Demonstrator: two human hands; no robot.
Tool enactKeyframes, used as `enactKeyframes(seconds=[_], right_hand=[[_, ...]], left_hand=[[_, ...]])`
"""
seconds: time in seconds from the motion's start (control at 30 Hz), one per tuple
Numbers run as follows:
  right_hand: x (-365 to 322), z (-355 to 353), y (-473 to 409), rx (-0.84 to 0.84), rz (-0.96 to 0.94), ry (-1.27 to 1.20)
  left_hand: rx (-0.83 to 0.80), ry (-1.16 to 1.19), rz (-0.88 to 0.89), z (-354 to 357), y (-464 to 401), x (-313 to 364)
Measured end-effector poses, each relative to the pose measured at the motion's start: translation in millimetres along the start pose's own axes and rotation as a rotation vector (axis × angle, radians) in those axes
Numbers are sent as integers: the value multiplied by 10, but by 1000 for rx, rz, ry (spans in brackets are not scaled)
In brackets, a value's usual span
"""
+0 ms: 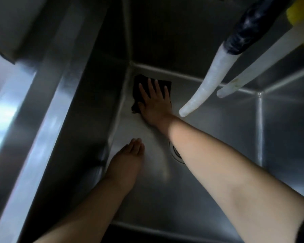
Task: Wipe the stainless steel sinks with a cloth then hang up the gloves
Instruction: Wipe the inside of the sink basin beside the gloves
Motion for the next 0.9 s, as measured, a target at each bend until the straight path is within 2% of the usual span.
enactKeyframes(seconds=[0.17,0.33,0.6,0.7,0.9], right_hand=[[-15,-84,-414,-10,-86,63],[227,-165,-347,44,-134,50],[1326,-430,369,91,93,28],[1758,-490,639,94,181,87],[2249,-576,1071,110,482,101]], left_hand=[[-33,15,1,81,-37,-47],[-53,30,-8,77,-43,-66],[-42,-35,-29,45,-20,8],[-40,-51,-27,30,-29,25],[-40,-68,-35,27,-3,45]])
Point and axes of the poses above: each hand's wrist, its own y-axis away from the middle knuckle, its own z-axis out of the palm, x = y × z, the point moved 2 cm from there along -y, towards the middle knuckle, and after that the axes turned 6 degrees about -y, right-handed, at the moved point
